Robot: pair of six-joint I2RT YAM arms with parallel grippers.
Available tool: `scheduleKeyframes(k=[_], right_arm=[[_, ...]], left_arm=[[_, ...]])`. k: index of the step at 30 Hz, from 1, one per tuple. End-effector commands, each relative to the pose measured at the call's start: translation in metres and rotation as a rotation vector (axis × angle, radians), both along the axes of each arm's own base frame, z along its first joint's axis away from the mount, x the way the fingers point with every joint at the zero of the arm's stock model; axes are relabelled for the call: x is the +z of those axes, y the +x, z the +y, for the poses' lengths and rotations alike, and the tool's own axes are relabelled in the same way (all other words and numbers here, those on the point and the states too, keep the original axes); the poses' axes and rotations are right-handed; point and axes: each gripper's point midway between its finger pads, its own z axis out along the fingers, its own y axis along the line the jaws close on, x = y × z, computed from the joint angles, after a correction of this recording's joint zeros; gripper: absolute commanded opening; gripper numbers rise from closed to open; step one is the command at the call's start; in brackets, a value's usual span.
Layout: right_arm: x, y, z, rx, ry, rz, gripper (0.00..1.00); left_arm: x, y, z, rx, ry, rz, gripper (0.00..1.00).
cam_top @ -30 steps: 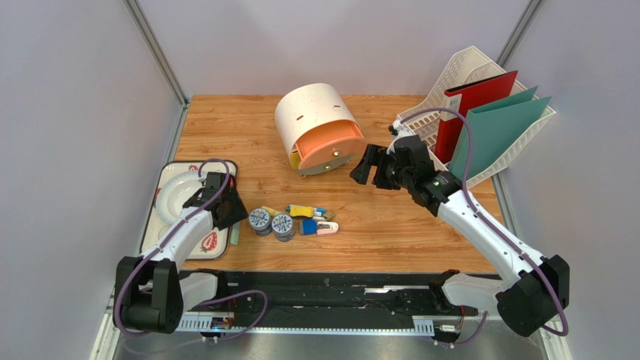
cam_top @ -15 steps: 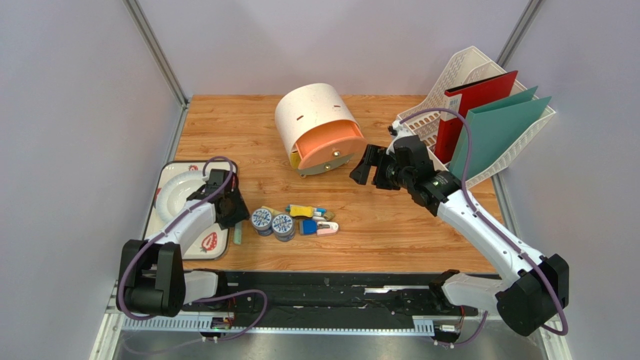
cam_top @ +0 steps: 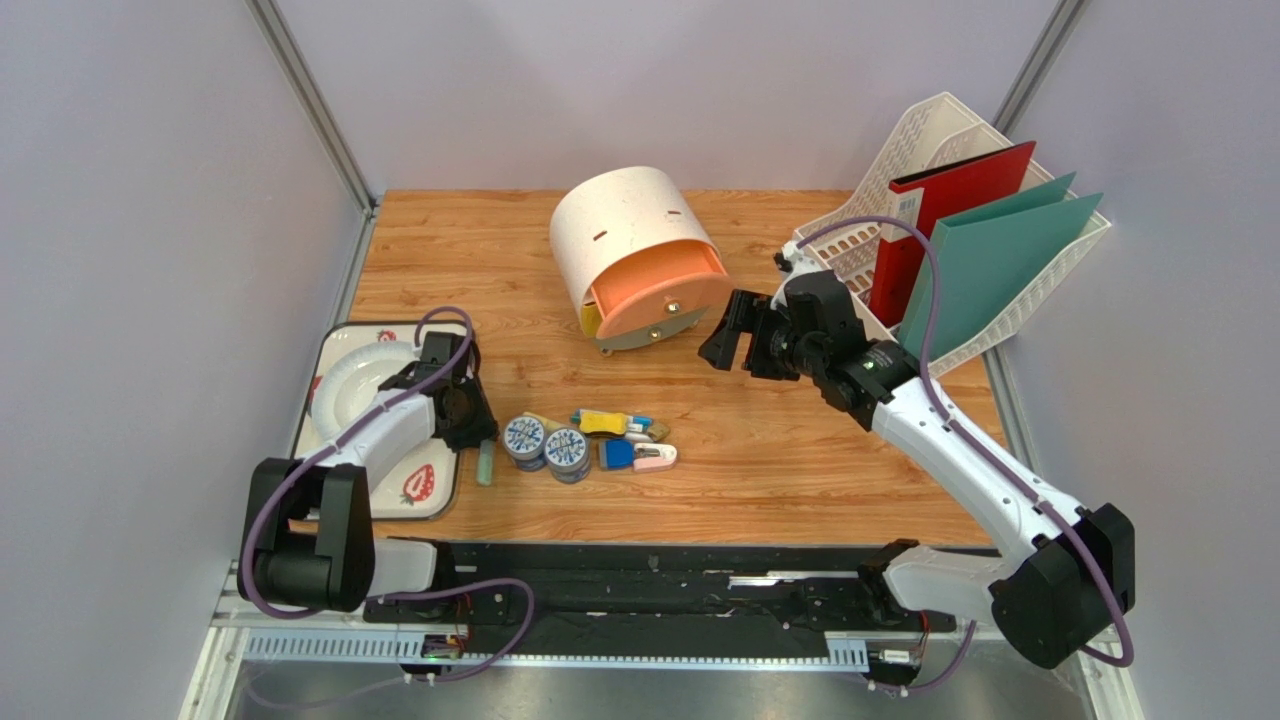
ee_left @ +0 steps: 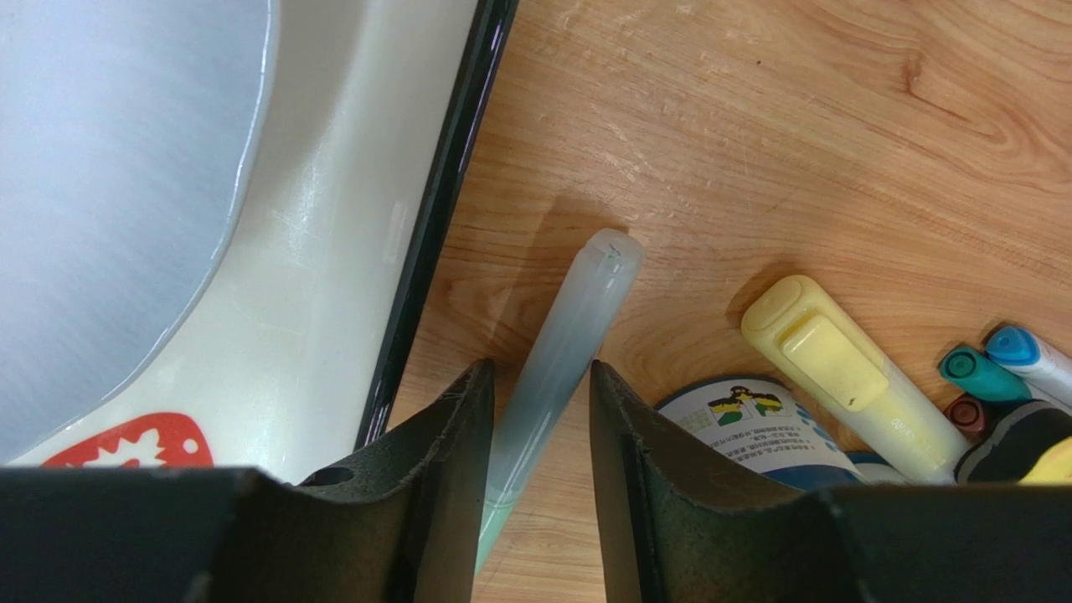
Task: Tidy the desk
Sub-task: Pick up the stationery from the center of the board.
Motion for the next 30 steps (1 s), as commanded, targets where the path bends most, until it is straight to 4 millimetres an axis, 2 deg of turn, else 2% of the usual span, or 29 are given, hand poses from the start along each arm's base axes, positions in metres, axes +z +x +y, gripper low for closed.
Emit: scheduleKeyframes(k=[1, 5, 6, 11, 13, 14, 15, 16, 30], right_arm=[[0.002, 0.001, 0.0, 0.006, -0.003, -0.017, 0.82], [0.002, 0.001, 0.0, 0.007, -0.004, -0.015, 0.82], [0.003, 0.001, 0.001, 0.008, -0.001, -0.015, 0.82], [0.002, 0.001, 0.001, 0.01, 0.001, -0.012, 0.82], [0.002, 0.001, 0.001, 0.008, 0.0, -0.013, 0.82], [0.003, 0.001, 0.001, 0.007, 0.001, -0.014, 0.82], [0.003, 0.001, 0.001, 0.008, 0.001, -0.014, 0.82], [0.004, 0.001, 0.001, 0.008, 0.001, -0.015, 0.82], [0.005, -0.001, -0.001, 0.002, -0.002, -0.021, 0.82]], left_arm=[[0.009, 0.012, -0.004, -0.024, -0.013, -0.039, 0.34], [0.009, 0.011, -0.004, -0.027, -0.015, -0.044, 0.27], [0.01, 0.011, -0.004, -0.028, -0.015, -0.047, 0.22], [0.013, 0.013, -0.005, -0.032, -0.02, -0.062, 0.17], [0.017, 0.014, -0.005, -0.04, -0.018, -0.072, 0.1], [0.022, 0.015, -0.005, -0.042, -0.018, -0.085, 0.08], [0.026, 0.016, -0.005, -0.044, -0.017, -0.092, 0.01], [0.03, 0.017, -0.005, -0.045, -0.018, -0.103, 0.0], [0.133, 0.022, -0.005, -0.072, -0.024, -0.376, 0.0]])
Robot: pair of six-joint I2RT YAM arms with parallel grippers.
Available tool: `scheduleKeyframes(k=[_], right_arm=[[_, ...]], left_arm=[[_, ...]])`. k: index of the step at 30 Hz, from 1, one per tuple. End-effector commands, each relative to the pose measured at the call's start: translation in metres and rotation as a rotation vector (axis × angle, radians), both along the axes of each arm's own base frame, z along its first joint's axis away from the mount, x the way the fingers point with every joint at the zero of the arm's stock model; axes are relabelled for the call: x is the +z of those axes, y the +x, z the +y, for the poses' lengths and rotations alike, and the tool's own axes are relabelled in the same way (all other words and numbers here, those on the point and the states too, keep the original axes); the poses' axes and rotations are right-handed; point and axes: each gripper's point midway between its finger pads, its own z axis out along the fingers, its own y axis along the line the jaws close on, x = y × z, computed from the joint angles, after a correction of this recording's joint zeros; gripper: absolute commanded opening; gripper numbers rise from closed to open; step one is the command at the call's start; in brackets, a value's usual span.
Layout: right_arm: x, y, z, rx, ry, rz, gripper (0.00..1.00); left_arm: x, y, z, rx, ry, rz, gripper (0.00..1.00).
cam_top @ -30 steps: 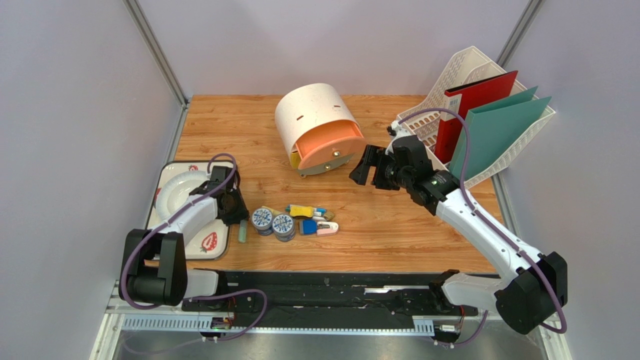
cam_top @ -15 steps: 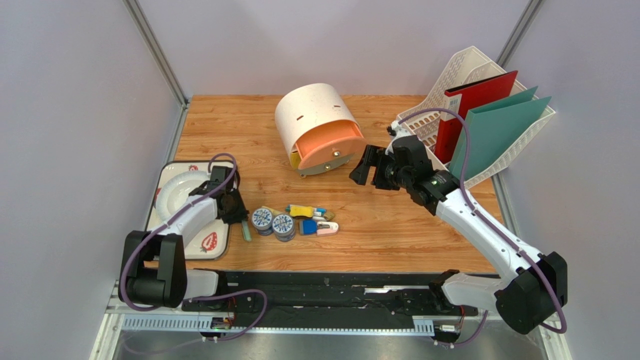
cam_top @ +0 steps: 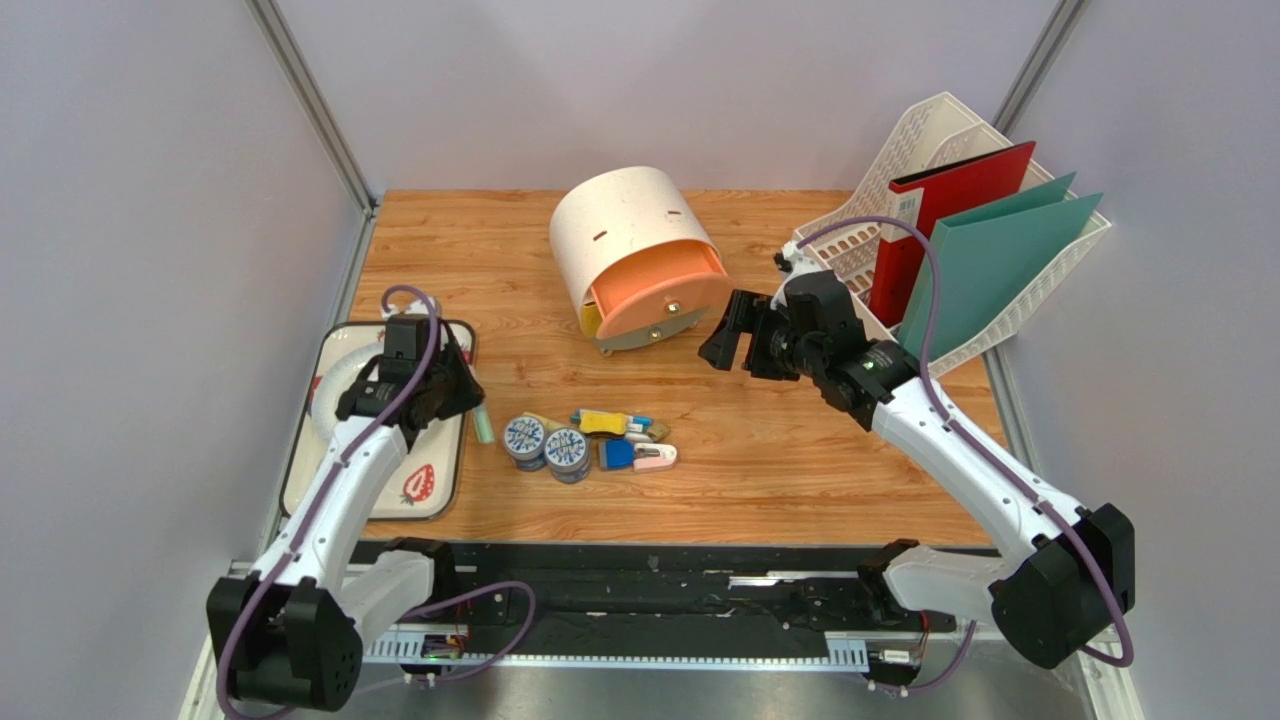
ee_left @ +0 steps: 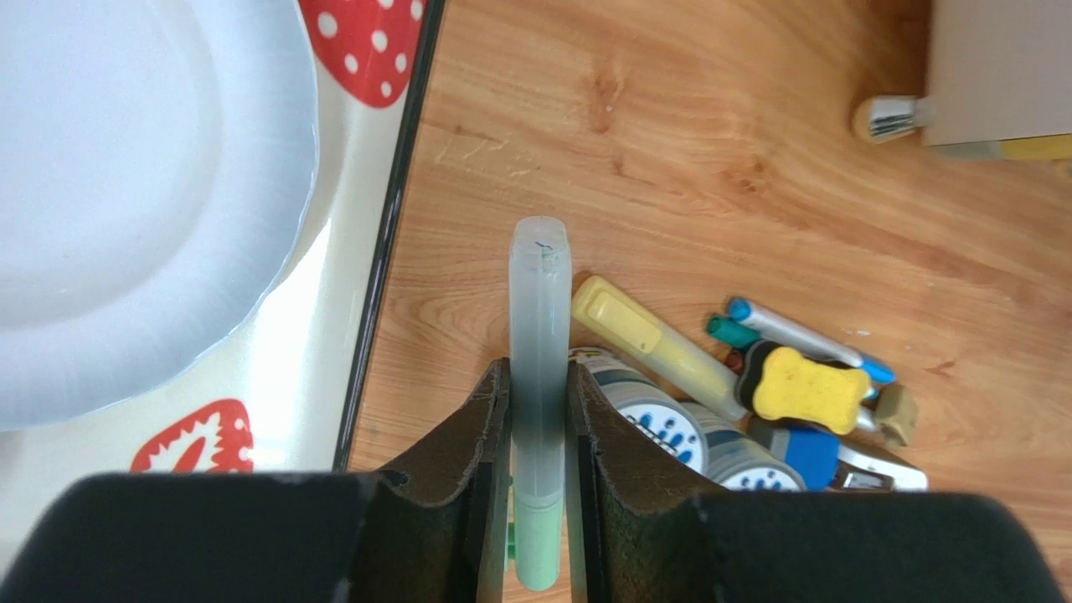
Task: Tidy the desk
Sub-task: Pick up the stationery from the center of the board, then place the stationery in the drawer.
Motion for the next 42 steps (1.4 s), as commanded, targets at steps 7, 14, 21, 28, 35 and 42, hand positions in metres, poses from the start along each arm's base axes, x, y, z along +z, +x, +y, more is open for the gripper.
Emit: scheduleKeyframes(k=[7, 14, 21, 28, 35, 42], right_arm=[[-0.001, -0.004, -0.005, 0.0, -0.011, -0.011, 0.82], [-0.002, -0.006, -0.009, -0.01, -0.021, -0.013, 0.82], [0.0, -0.007, -0.014, -0.022, -0.033, -0.028, 0.82], [-0.001, -0.01, -0.019, -0.027, -0.05, -0.026, 0.82], [-0.001, -0.013, -0.027, -0.043, -0.074, -0.035, 0.82], [-0.003, -0.013, -0.036, -0.075, -0.091, -0.04, 0.82]], left_arm=[[0.102, 0.005, -0.033, -0.223, -0.091, -0.314, 0.0], [0.16, 0.011, -0.066, -0.414, -0.084, -0.451, 0.0], [0.201, 0.021, -0.095, -0.577, -0.037, -0.557, 0.0], [0.242, 0.046, -0.138, -0.76, 0.027, -0.664, 0.0], [0.263, 0.079, -0.175, -0.879, 0.086, -0.733, 0.0], [0.261, 0.102, -0.211, -1.041, 0.18, -0.824, 0.0]])
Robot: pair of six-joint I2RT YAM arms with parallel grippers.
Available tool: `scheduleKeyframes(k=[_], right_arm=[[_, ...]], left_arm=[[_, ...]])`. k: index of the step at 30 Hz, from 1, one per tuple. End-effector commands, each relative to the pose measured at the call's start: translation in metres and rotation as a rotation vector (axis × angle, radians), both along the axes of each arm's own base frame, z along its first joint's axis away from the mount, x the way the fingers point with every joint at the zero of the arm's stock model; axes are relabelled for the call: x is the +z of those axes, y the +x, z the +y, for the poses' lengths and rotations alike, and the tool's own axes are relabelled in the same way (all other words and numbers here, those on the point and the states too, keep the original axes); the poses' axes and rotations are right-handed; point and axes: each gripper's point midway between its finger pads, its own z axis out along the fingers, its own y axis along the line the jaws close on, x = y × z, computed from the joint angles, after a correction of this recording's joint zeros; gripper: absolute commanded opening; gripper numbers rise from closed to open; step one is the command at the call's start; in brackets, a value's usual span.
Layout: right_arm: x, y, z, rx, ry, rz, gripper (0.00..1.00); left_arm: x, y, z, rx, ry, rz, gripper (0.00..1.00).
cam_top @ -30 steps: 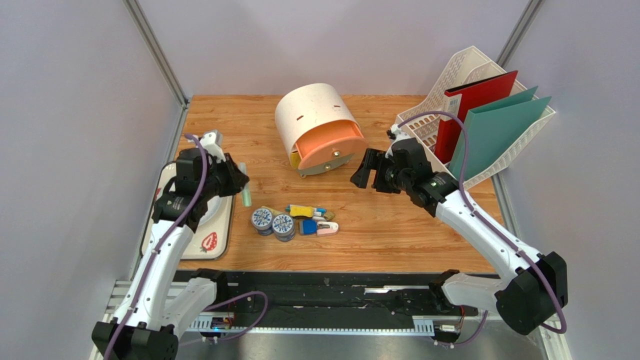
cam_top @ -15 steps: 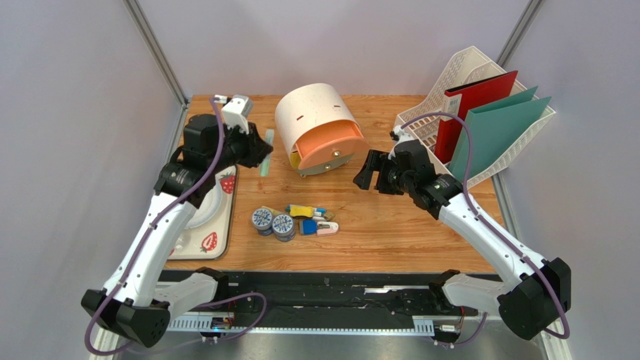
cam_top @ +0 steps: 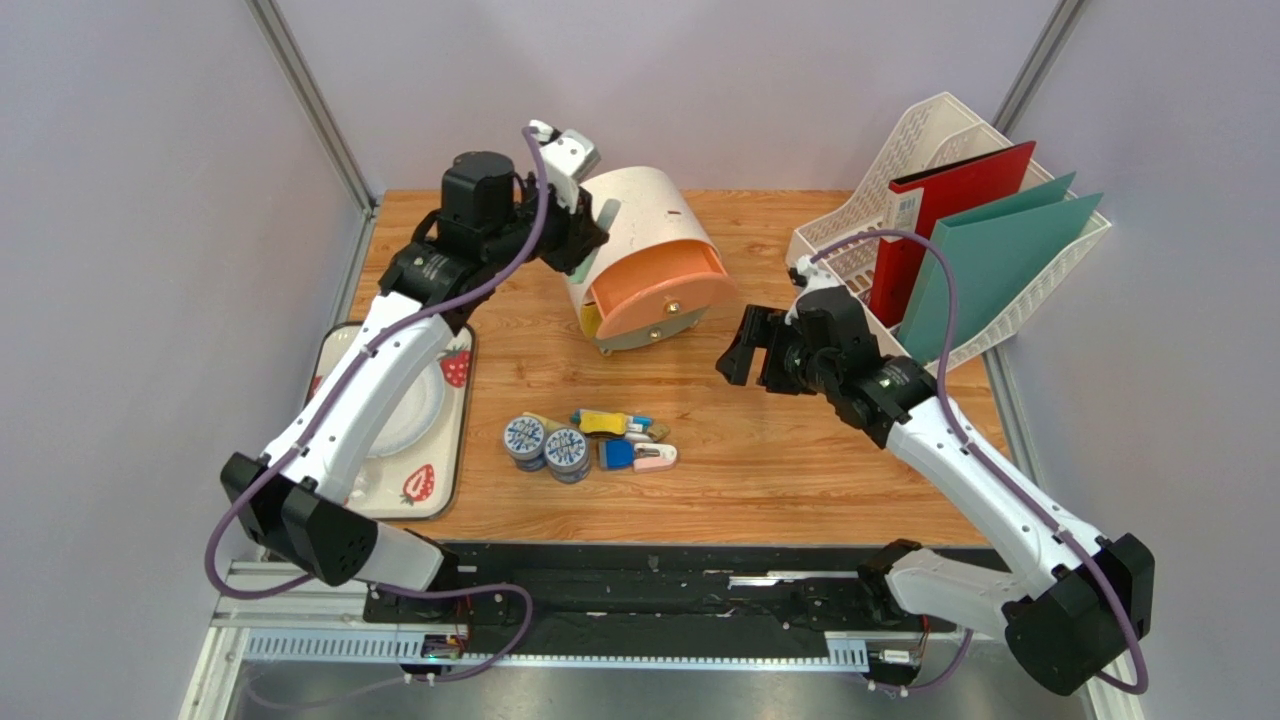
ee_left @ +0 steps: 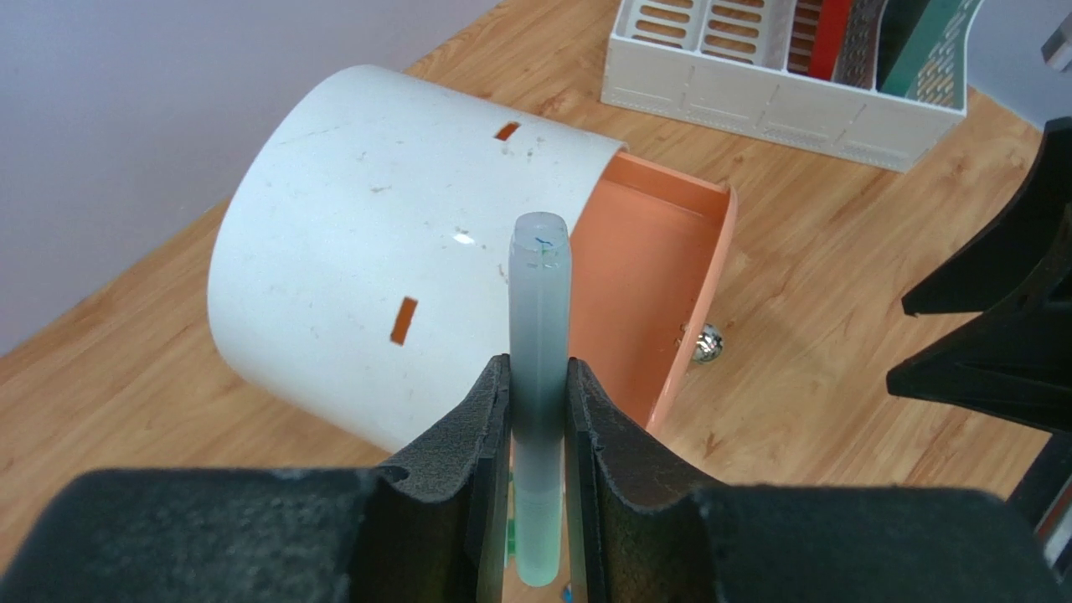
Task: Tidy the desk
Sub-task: Place the stationery in the drawer.
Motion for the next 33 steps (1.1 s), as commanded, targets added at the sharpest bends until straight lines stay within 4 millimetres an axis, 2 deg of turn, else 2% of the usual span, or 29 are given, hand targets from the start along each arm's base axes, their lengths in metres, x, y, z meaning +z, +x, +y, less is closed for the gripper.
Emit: scheduleKeyframes(k=[1, 6, 11, 15, 20, 29, 33], right_arm=[[0.004, 0.003, -0.012, -0.037, -0.03, -0.035, 0.82], [0.001, 0.001, -0.016, -0.047, -0.039, -0.029, 0.83], [0.001, 0.001, -0.018, -0.054, -0.044, -0.03, 0.83], [-0.001, 0.001, -0.019, -0.054, -0.048, -0.029, 0.83], [-0.004, 0.001, -0.02, -0.055, -0.053, -0.019, 0.83], [-0.006, 0.0, -0.02, -0.055, -0.055, -0.017, 0.83], [-0.006, 0.001, -0.02, -0.056, -0.056, -0.017, 0.83]], left_arm=[[0.025, 0.008, -0.027, -0.132, 0.037, -0.19, 0.0], [0.013, 0.021, -0.045, -0.174, 0.05, -0.174, 0.0], [0.003, 0.026, -0.06, -0.206, 0.073, -0.183, 0.0], [-0.014, 0.029, -0.069, -0.228, 0.092, -0.152, 0.0], [-0.025, 0.026, -0.077, -0.247, 0.096, -0.121, 0.0], [-0.05, 0.03, -0.079, -0.249, 0.132, -0.037, 0.02], [-0.061, 0.028, -0.081, -0.257, 0.146, -0.001, 0.05]])
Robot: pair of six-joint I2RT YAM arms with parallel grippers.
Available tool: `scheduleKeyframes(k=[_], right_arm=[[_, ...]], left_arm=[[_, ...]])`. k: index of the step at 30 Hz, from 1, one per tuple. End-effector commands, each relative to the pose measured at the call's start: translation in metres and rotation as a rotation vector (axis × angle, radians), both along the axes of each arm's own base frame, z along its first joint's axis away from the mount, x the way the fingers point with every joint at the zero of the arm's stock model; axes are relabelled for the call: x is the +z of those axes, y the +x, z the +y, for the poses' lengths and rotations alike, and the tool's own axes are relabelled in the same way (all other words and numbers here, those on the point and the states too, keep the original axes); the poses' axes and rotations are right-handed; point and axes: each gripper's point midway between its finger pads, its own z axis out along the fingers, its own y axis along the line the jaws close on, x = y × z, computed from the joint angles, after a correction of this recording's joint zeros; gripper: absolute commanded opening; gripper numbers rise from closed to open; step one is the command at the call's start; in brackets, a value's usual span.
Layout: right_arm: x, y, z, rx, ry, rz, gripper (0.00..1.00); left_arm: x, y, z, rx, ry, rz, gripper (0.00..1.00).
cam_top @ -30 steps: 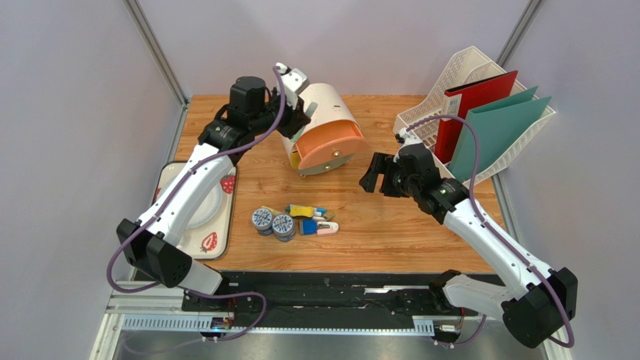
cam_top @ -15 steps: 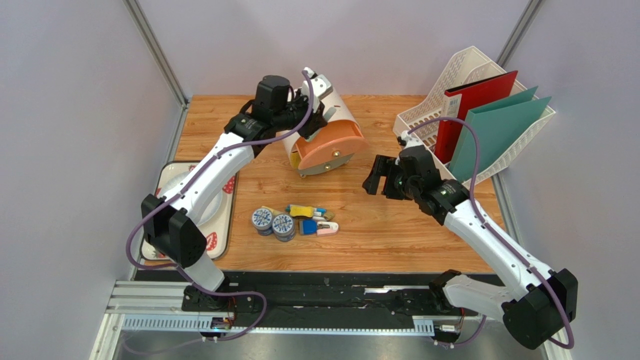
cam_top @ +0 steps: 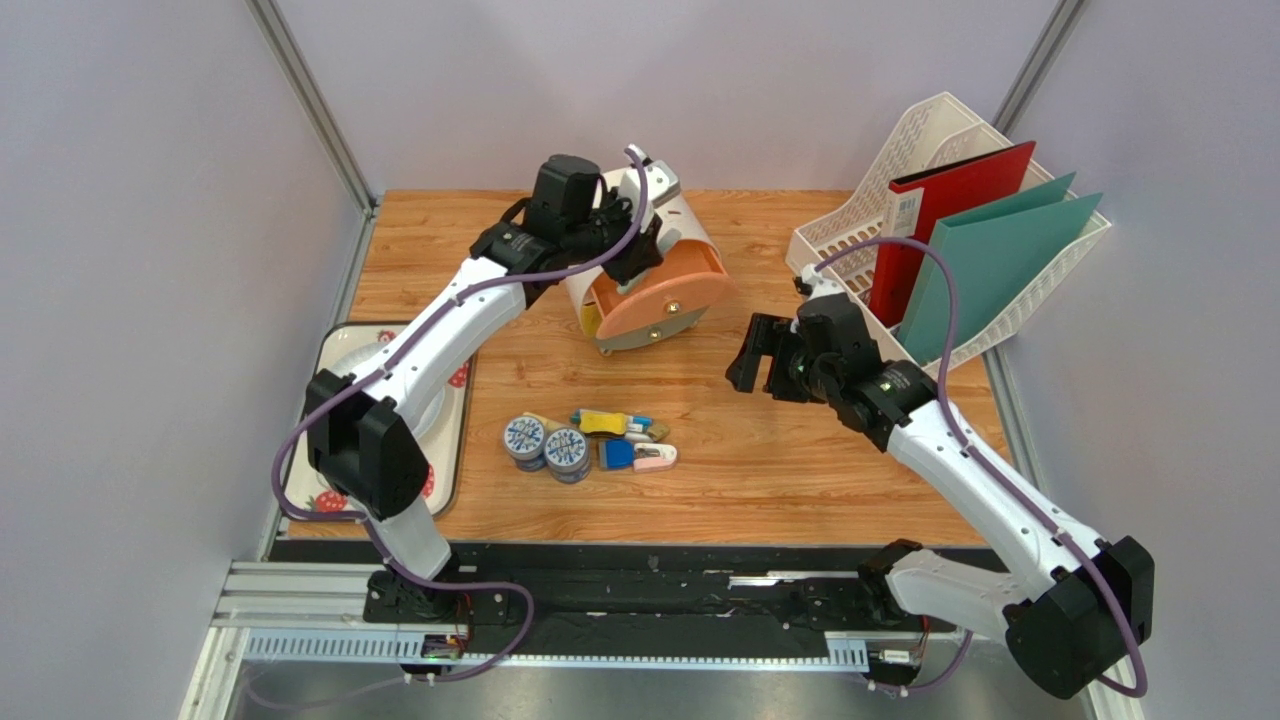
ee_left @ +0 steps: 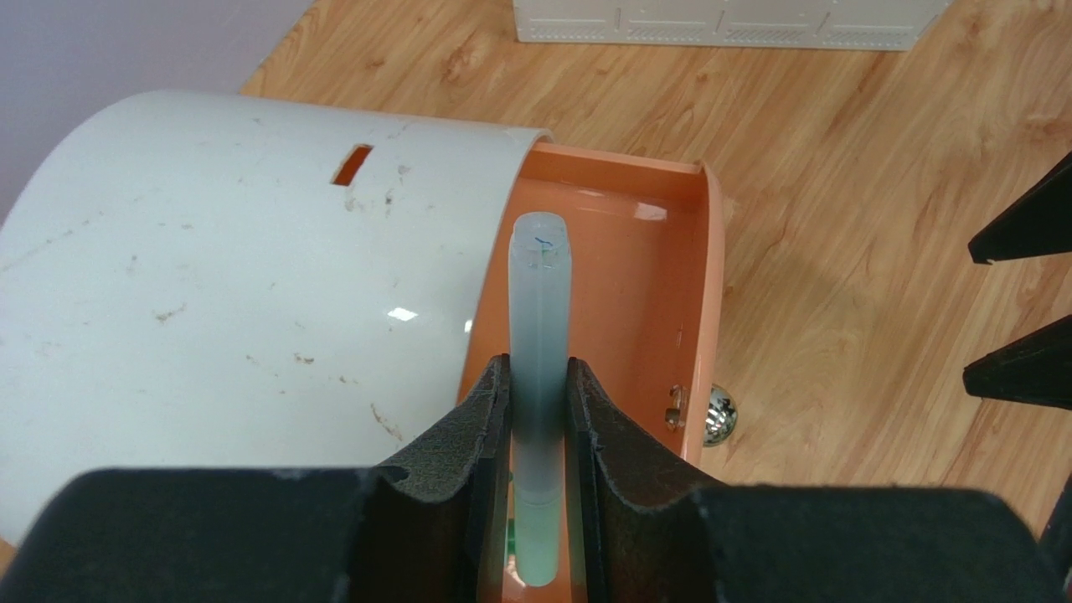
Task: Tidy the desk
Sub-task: Place the stationery in the drawer.
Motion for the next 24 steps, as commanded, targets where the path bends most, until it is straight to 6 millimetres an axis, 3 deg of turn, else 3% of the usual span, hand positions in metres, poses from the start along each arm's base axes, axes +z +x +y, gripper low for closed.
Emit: scheduleKeyframes(k=[1, 5, 9, 24], right_arm=[[0.009, 0.004, -0.003, -0.007, -0.001, -0.048, 0.83], [0.008, 0.005, -0.004, -0.01, -0.005, -0.044, 0.83], [0.008, 0.005, -0.003, -0.009, -0.002, -0.043, 0.83], [0.004, 0.005, -0.003, -0.009, -0.003, -0.033, 0.83]], left_arm=[[0.009, -0.002, -0.007, -0.035, -0.002, -0.013, 0.06], [0.001, -0.001, -0.006, -0.028, 0.019, 0.008, 0.09], [-0.003, 0.0, -0.006, -0.023, 0.033, 0.026, 0.2], [0.014, -0.007, -0.003, -0.011, 0.032, -0.004, 0.4]])
